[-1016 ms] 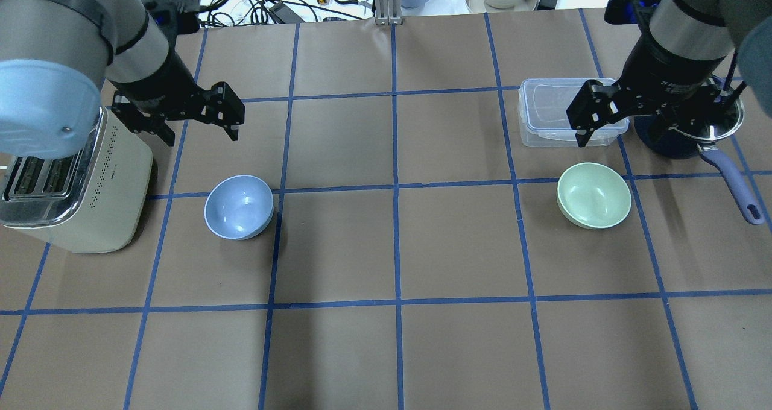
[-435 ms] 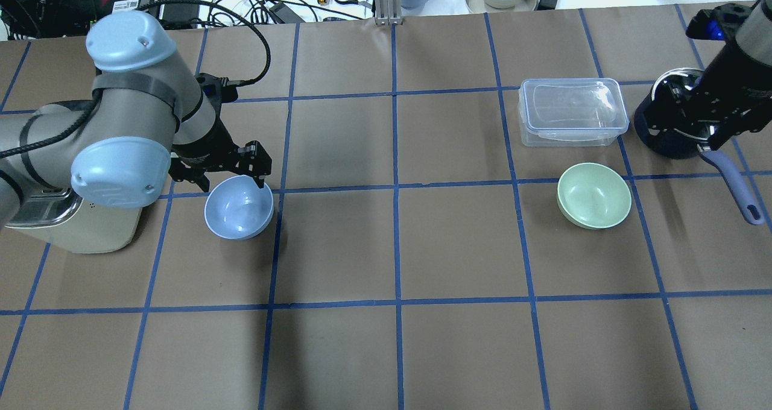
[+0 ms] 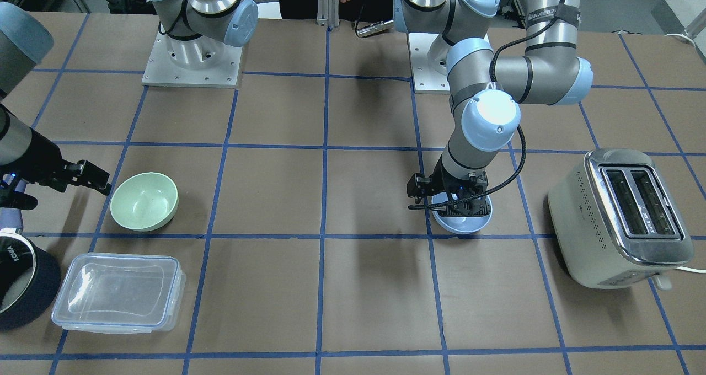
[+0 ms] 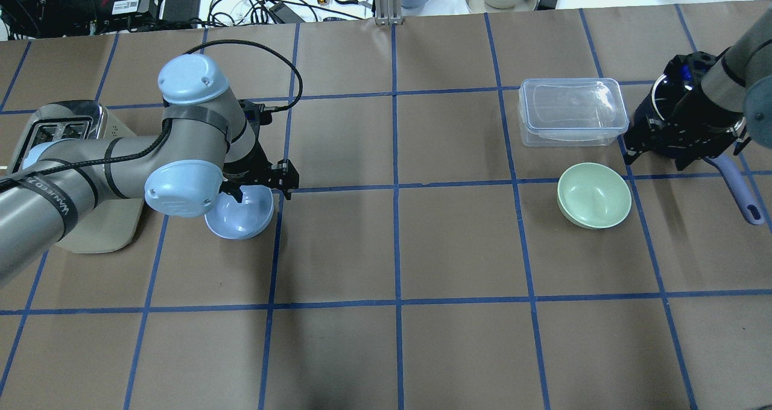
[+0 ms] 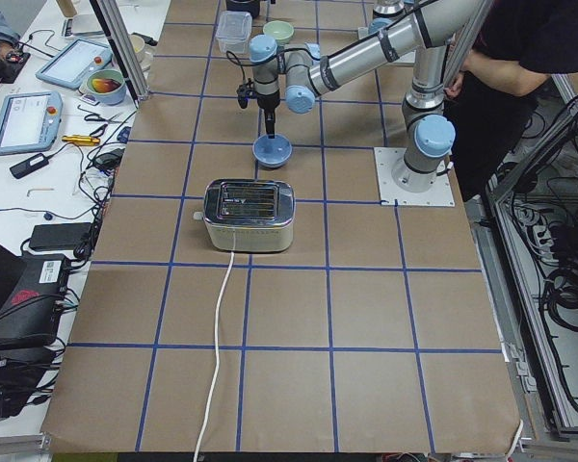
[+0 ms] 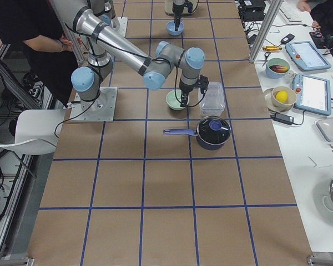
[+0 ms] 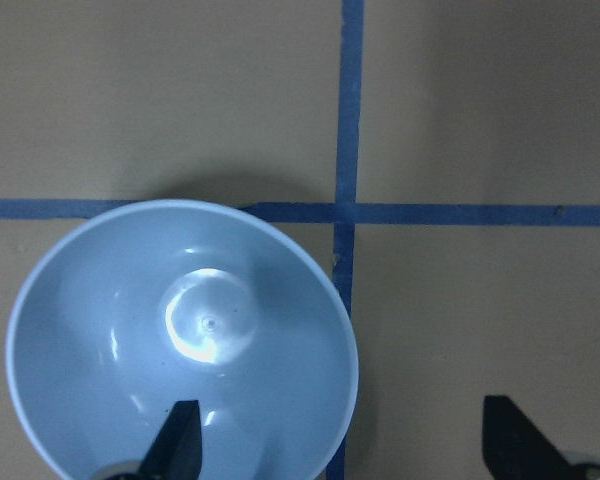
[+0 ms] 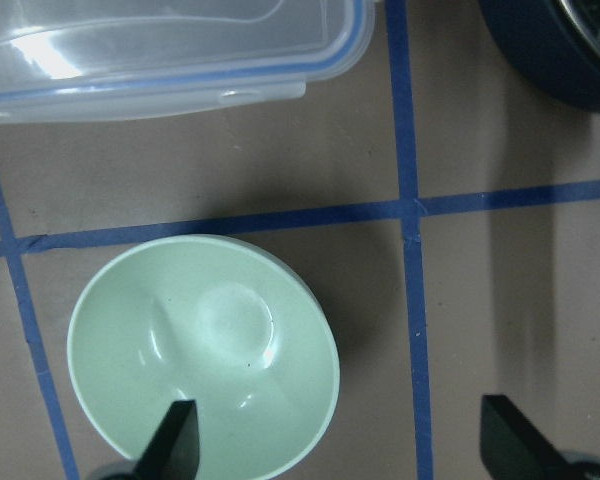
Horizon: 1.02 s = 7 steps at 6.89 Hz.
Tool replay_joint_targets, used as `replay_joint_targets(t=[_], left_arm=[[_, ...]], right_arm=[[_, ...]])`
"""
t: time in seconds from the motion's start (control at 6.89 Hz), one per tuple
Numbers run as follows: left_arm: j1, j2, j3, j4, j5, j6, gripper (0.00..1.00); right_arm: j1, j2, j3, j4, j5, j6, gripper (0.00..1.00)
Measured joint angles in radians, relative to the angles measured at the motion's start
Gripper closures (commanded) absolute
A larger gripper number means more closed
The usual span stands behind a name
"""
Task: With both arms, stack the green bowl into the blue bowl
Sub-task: 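Grip blue bowl rim with left gripper while right gripper grips green bowl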
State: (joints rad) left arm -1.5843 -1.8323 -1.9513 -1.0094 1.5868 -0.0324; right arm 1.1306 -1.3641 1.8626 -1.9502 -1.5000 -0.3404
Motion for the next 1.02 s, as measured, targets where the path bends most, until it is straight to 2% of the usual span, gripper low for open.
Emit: replay_joint_targets(t=[0.15, 0.44, 0.58, 0.73, 1.02], left_arm=[[-0.01, -0.029, -0.001, 0.009, 0.011, -0.004, 0.99], [-0.017, -0.061, 0.0, 0.012, 0.049, -0.008, 1.0], [-0.019, -0.065, 0.003, 0.015, 0.053, -0.018, 1.0], [-0.02, -0.065, 0.012, 0.019, 0.053, -0.048, 1.0], [-0.066, -0.061, 0.101, -0.013, 0.049, -0.112, 1.0]], right_arm=[[0.0, 0.034, 0.029, -0.06, 0.002, -0.002, 0.03], [0.0, 0.087, 0.059, -0.123, 0.005, -0.001, 0.42], [0.0, 0.098, 0.078, -0.129, 0.005, -0.002, 0.92], [0.0, 0.1, 0.098, -0.133, 0.004, -0.005, 1.0], [0.0, 0.096, 0.108, -0.135, 0.003, -0.014, 1.0]])
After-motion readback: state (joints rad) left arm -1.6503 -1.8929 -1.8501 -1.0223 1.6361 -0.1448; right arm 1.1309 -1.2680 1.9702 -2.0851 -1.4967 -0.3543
